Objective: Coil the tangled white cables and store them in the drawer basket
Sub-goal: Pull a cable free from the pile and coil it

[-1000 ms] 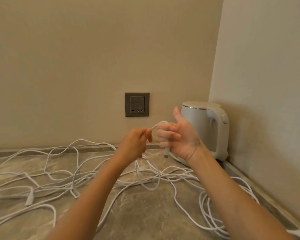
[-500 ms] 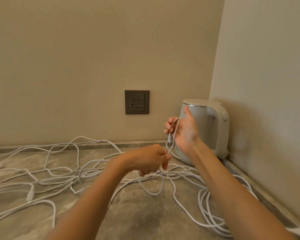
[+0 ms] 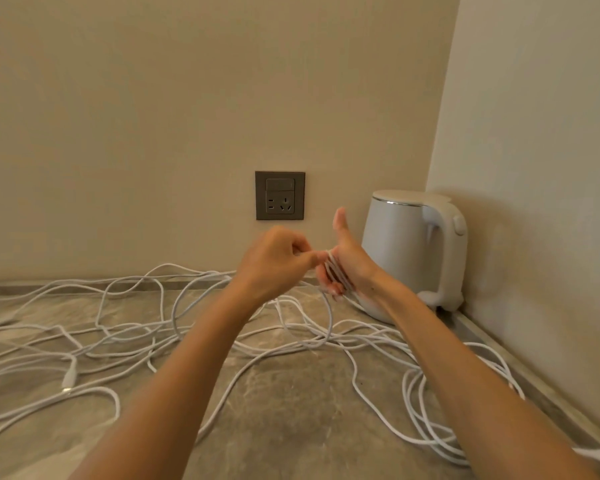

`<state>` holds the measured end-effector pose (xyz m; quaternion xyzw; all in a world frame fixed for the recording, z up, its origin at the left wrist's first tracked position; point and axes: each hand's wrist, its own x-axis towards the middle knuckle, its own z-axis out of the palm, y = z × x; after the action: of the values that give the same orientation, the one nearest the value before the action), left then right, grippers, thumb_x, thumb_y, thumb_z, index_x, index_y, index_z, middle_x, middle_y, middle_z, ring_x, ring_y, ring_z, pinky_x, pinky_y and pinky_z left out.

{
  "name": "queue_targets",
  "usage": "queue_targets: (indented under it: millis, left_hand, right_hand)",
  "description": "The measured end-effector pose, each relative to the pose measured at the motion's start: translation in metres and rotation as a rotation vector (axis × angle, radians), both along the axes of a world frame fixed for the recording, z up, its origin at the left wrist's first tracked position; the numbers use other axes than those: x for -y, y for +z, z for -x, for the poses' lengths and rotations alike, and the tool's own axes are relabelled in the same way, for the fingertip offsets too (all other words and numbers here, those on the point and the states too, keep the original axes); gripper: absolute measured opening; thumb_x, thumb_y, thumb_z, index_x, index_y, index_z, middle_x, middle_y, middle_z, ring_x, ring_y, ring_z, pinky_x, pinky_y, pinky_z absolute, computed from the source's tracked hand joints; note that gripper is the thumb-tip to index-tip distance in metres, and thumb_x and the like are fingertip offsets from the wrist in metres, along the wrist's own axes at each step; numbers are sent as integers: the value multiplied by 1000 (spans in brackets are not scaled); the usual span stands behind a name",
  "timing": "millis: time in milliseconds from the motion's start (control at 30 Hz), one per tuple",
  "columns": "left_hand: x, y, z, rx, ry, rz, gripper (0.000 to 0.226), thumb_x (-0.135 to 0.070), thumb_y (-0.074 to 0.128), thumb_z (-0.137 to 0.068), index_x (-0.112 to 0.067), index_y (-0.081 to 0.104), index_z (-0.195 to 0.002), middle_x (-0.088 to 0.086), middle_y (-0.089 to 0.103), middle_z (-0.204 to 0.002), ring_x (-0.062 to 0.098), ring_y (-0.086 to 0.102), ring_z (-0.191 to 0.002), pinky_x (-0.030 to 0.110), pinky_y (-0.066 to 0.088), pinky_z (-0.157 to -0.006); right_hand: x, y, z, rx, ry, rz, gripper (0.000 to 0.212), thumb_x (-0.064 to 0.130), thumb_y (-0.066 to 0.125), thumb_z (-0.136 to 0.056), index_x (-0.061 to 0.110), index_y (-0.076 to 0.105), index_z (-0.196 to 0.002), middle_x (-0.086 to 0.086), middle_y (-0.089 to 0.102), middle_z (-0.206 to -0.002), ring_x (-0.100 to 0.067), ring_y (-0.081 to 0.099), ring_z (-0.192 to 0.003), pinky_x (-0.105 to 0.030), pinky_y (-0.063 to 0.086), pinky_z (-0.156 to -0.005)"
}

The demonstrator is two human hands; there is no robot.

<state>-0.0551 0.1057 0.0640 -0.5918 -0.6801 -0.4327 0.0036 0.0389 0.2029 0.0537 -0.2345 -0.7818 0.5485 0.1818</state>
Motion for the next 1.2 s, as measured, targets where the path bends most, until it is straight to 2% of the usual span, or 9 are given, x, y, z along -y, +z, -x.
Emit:
queue_targets:
  millis: [167,300,433,567,633,833,933,1033,1200]
  left_hand:
    - [-4,-3,6,29,90,-202,34,-33,73,-74,-2,59,-71,1,48,-56,15,38,-52,32,34,-56]
    - [-7,-11,7,37,59,-177,33,-32,57,-88,-12,55,-62,2,50,-51,14,44,-46,31,39,-57]
    - [-14,-22,4,100,36,-26,42,-32,34,-99,-19,49,-62,-2,49,-46,6,45,-41,26,38,-56]
    - [-18,-33,-7,37,-12,238,41,-23,31,-101,-13,51,-66,10,58,-63,28,55,-64,28,37,-62]
    - [-17,-34,-15,-31,-7,331,39,-18,32,-100,-10,55,-70,19,63,-84,33,58,-85,24,32,-64]
    - [-15,-28,-24,-142,-83,558,31,-18,36,-99,-17,50,-71,14,61,-106,29,55,-97,34,41,-82]
    - [-12,-23,-28,-179,-107,636,27,-22,35,-100,-13,56,-86,7,59,-93,18,52,-77,27,41,-65]
    - [-6,-16,-29,-152,-120,691,28,-24,36,-100,-13,54,-81,0,46,-67,13,42,-51,20,36,-41]
    - [2,-2,-21,-77,-127,595,27,-24,44,-97,-14,61,-77,1,44,-59,13,38,-43,21,35,-40]
  right_hand:
    - [-4,7,-7,8,222,209,87,80,-13,-73,12,33,-42,2,28,-33,-8,20,-28,-15,17,-31]
    - [-8,8,-12,-138,427,535,89,81,-9,-75,15,37,-37,4,28,-30,-3,21,-25,-12,16,-29]
    - [-18,3,-7,-399,807,995,94,82,8,-75,2,54,-53,-11,52,-43,-13,33,-39,-23,38,-39]
    - [-20,3,-9,-654,815,1167,85,77,22,-75,-2,54,-65,-20,53,-53,-21,37,-46,-29,39,-47]
    - [-18,4,-10,-737,654,1198,86,77,21,-81,-1,53,-62,-15,47,-51,-22,43,-43,-27,41,-43]
    - [-8,7,-8,-863,207,1085,77,68,21,-91,2,53,-68,-8,47,-56,-16,47,-45,-19,44,-45]
    - [-7,8,-6,-804,80,917,73,68,19,-92,4,50,-75,-9,50,-58,-16,46,-50,-22,45,-48]
    - [-6,8,-2,-697,-38,671,75,68,14,-91,5,51,-73,-10,52,-55,-16,48,-49,-27,43,-53]
    - [1,6,3,-500,-137,253,81,65,2,-91,7,49,-59,-13,50,-53,-16,48,-46,-24,41,-50]
